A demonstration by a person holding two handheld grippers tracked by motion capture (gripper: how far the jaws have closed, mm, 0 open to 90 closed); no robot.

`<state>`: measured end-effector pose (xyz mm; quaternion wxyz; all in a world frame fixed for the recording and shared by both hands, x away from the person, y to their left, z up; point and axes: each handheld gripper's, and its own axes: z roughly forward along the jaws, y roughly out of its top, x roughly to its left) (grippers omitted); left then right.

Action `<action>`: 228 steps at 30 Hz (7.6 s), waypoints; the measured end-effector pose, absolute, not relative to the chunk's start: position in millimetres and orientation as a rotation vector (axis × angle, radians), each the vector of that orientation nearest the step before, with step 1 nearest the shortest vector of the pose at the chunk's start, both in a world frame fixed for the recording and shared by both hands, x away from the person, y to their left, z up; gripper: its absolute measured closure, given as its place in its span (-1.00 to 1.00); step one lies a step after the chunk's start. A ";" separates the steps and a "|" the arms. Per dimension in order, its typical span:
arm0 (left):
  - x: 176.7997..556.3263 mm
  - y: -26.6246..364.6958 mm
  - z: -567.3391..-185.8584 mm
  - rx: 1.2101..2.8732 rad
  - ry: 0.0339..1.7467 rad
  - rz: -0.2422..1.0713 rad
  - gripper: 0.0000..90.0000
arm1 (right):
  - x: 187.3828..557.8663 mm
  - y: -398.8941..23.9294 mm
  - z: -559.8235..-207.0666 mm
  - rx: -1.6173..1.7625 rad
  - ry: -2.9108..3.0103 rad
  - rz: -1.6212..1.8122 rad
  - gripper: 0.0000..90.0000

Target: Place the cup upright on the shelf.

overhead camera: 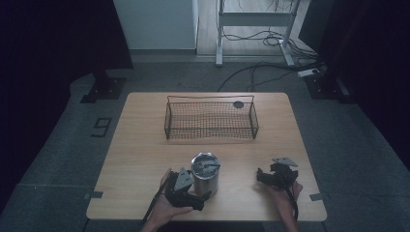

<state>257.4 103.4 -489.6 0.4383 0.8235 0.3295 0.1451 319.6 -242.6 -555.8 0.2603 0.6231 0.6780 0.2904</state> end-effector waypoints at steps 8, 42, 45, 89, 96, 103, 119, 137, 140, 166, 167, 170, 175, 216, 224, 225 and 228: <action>272.7 87.0 -488.1 2.040 0.851 0.369 -1.00 | 319.4 -243.0 -555.7 1.687 1.831 0.786 -0.92; 271.4 86.3 -494.7 2.013 0.826 0.429 -0.91 | 319.2 -243.1 -555.5 1.691 1.819 0.788 -0.89; 271.2 86.7 -494.5 2.013 0.827 0.430 -0.91 | 319.2 -243.2 -555.5 1.691 1.819 0.788 -0.89; 267.8 95.1 -486.2 1.970 0.855 0.415 -0.91 | 319.8 -243.3 -555.5 1.690 1.821 0.787 -0.89; 267.0 99.3 -481.3 1.949 0.858 0.417 -0.91 | 319.8 -243.3 -555.5 1.691 1.821 0.787 -0.89; 265.3 103.4 -475.1 1.936 0.854 0.424 -0.91 | 319.8 -243.3 -555.5 1.690 1.822 0.787 -0.89; 266.2 114.1 -452.4 1.888 0.849 0.439 -0.91 | 319.8 -243.2 -555.5 1.692 1.821 0.788 -0.89; 282.4 122.0 -437.2 1.863 0.880 0.431 -0.91 | 319.8 -243.2 -555.5 1.692 1.820 0.788 -0.89; 285.7 119.8 -432.7 1.865 0.878 0.437 -0.91 | 319.8 -243.2 -555.5 1.692 1.820 0.788 -0.89; 298.3 114.3 -404.0 1.857 0.877 0.483 -0.91 | 319.8 -243.2 -555.3 1.694 1.821 0.787 -0.89; 299.0 114.5 -402.9 1.855 0.876 0.477 -0.91 | 319.8 -243.2 -555.3 1.695 1.821 0.787 -0.89; 300.5 114.3 -401.1 1.851 0.875 0.473 -0.91 | 319.8 -243.2 -555.3 1.694 1.822 0.788 -0.89; 303.8 111.6 -398.1 1.851 0.880 0.489 -0.91 | 319.8 -243.3 -555.3 1.693 1.822 0.788 -0.89; 313.8 92.8 -390.4 1.886 0.859 0.492 -0.91 | 319.8 -243.3 -555.3 1.692 1.822 0.788 -0.89; 314.4 89.8 -395.6 1.896 0.864 0.483 -0.91 | 319.8 -243.3 -555.3 1.693 1.822 0.788 -0.89; 314.8 90.0 -396.4 1.898 0.868 0.482 -0.91 | 319.8 -243.3 -555.3 1.693 1.822 0.788 -0.89; 317.2 91.3 -399.0 1.902 0.883 0.478 -0.91 | 319.8 -243.3 -555.3 1.692 1.822 0.788 -0.89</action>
